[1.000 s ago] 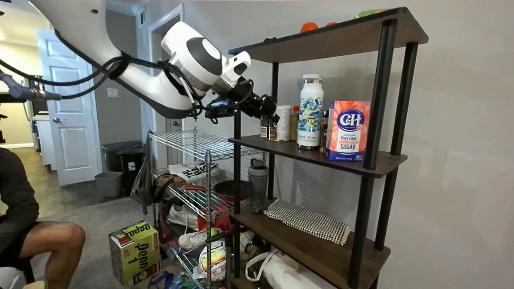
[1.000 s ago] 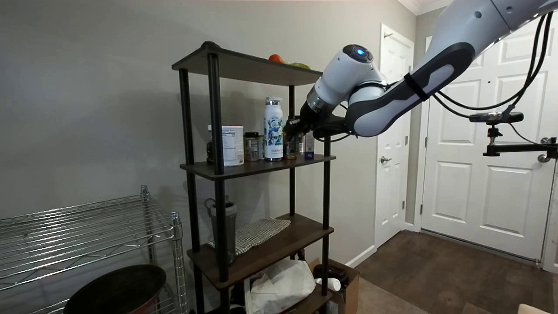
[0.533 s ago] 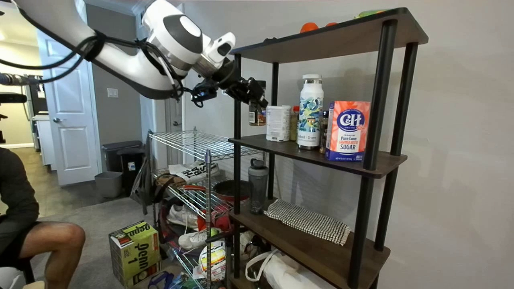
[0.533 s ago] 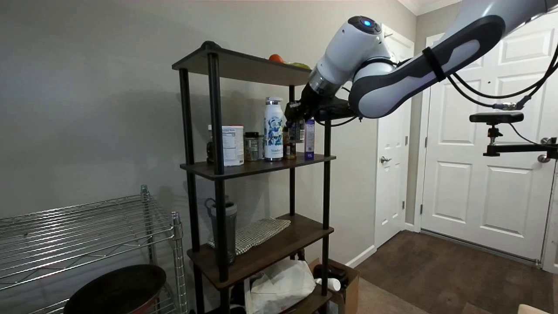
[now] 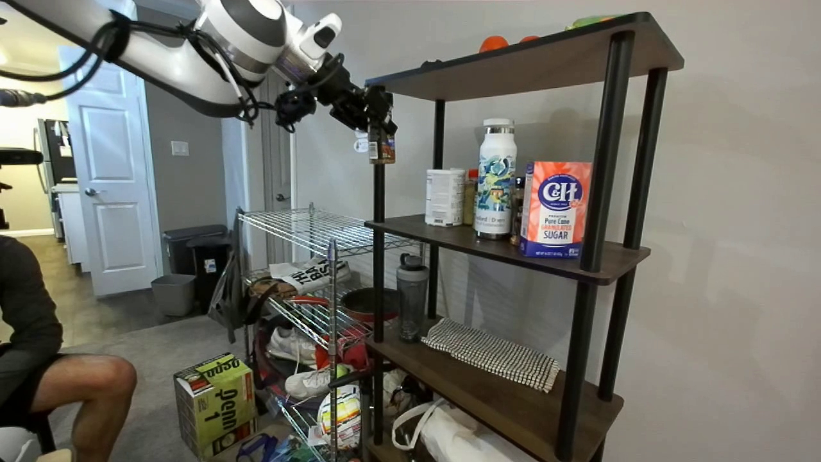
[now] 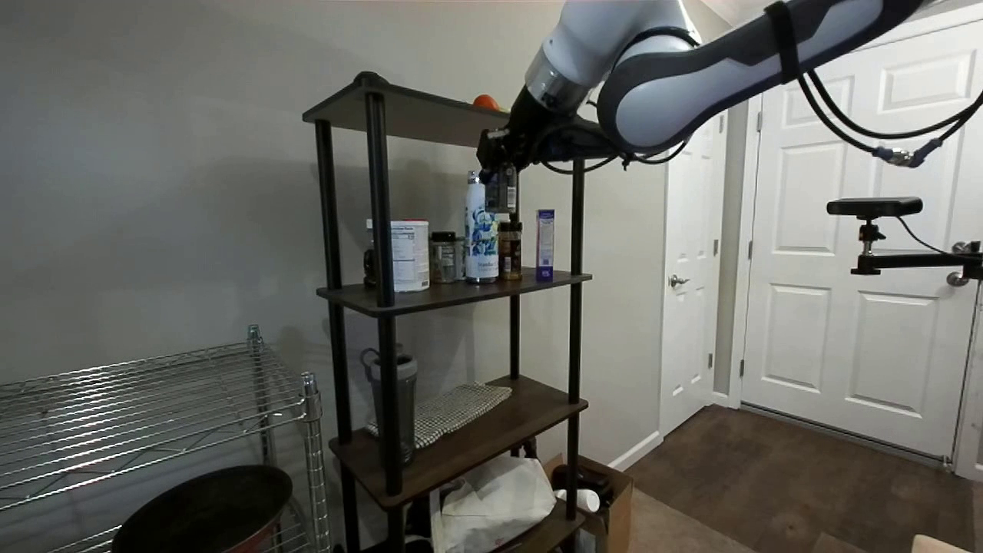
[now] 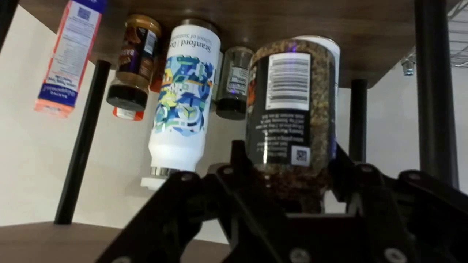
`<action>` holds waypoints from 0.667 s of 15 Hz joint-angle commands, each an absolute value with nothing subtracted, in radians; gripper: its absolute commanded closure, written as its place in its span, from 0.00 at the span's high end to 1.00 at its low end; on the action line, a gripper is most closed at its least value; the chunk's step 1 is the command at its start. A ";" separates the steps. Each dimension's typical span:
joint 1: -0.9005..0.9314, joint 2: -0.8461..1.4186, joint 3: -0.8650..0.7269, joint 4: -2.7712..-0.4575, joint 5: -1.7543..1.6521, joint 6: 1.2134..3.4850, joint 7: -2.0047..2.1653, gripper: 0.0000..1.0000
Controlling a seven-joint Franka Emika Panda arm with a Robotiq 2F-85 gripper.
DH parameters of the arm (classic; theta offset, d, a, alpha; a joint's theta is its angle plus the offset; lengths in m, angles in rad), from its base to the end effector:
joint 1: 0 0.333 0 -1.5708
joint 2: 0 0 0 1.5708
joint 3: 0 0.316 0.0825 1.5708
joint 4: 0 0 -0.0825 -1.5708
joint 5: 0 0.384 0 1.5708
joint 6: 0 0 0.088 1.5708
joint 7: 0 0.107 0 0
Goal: Move the blackish bottle from the second to the top shelf
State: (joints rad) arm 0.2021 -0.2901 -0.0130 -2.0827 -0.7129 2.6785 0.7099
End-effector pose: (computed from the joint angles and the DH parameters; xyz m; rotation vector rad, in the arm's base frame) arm 0.5054 0.1164 0.6486 2.6276 -0.0319 1.4457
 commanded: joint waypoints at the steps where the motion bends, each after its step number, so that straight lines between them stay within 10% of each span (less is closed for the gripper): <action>1: 0.108 -0.278 0.103 -1.997 -0.678 2.659 0.636 0.29; 10: 0.046 -0.281 0.158 -1.891 -1.034 2.598 0.849 0.29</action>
State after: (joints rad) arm 0.0862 -0.2849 0.1173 -1.9362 -0.9204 2.6360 0.7658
